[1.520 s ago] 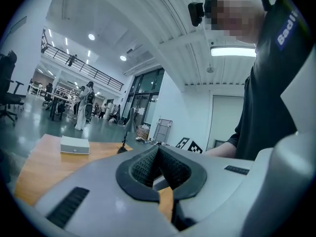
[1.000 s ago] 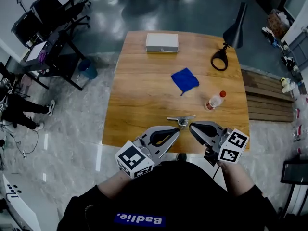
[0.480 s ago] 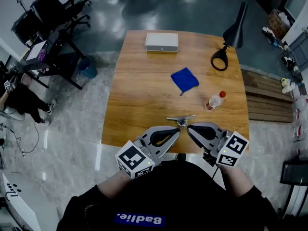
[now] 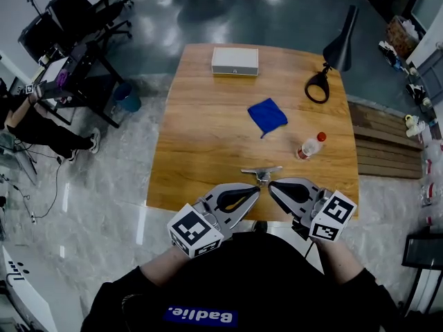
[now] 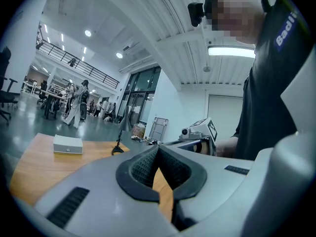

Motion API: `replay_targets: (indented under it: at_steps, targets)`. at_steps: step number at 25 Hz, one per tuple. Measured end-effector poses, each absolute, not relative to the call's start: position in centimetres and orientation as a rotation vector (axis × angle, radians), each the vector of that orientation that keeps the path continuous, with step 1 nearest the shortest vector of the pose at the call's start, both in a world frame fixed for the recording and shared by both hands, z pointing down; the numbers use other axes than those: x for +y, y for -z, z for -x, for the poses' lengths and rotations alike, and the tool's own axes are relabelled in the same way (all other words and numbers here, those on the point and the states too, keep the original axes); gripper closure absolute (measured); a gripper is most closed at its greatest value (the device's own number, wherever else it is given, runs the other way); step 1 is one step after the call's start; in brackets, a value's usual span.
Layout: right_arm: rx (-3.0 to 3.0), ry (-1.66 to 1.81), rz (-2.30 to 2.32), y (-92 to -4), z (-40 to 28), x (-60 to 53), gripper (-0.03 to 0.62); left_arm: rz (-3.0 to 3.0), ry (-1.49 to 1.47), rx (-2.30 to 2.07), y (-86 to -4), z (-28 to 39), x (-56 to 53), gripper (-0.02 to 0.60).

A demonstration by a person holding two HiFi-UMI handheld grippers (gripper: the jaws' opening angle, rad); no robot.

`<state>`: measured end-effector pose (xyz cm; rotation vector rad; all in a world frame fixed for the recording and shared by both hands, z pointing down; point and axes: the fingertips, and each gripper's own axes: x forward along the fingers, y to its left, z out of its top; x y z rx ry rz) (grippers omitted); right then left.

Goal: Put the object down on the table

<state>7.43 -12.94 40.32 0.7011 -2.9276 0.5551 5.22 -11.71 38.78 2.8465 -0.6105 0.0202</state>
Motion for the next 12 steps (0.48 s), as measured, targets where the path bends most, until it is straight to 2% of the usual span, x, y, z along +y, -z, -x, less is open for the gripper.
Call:
replay_targets:
  at_steps: [12]
  targets:
    - [-2.892,-0.57,-0.685,-41.13,-6.83,-12.58,0.589,-2.844,-0.023,-0.607,-38.65,-4.69,-11.29,0.578]
